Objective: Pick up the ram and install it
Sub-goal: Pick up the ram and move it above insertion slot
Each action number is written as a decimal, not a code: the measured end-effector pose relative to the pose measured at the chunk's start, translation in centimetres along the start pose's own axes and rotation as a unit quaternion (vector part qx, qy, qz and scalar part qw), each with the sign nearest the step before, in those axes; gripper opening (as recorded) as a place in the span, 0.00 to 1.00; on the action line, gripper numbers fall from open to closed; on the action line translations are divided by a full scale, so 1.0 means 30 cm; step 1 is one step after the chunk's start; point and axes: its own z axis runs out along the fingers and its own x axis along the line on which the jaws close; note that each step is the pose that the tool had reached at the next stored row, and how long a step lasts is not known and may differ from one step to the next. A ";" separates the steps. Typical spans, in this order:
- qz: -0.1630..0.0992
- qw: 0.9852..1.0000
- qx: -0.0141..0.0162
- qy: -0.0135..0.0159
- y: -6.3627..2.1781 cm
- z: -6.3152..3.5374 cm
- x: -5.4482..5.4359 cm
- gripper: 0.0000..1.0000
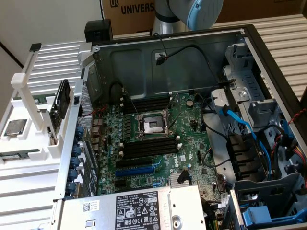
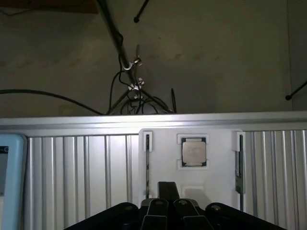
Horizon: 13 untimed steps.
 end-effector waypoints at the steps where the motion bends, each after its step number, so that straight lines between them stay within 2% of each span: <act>1: 0.000 1.000 0.002 0.000 0.000 0.003 0.000 0.10; 4: 0.000 1.000 0.005 0.000 0.003 0.015 0.000 0.10; 7: 0.000 1.000 0.007 0.000 0.006 0.030 0.000 0.10; 13: 0.000 1.000 0.009 0.000 0.008 0.067 0.001 0.10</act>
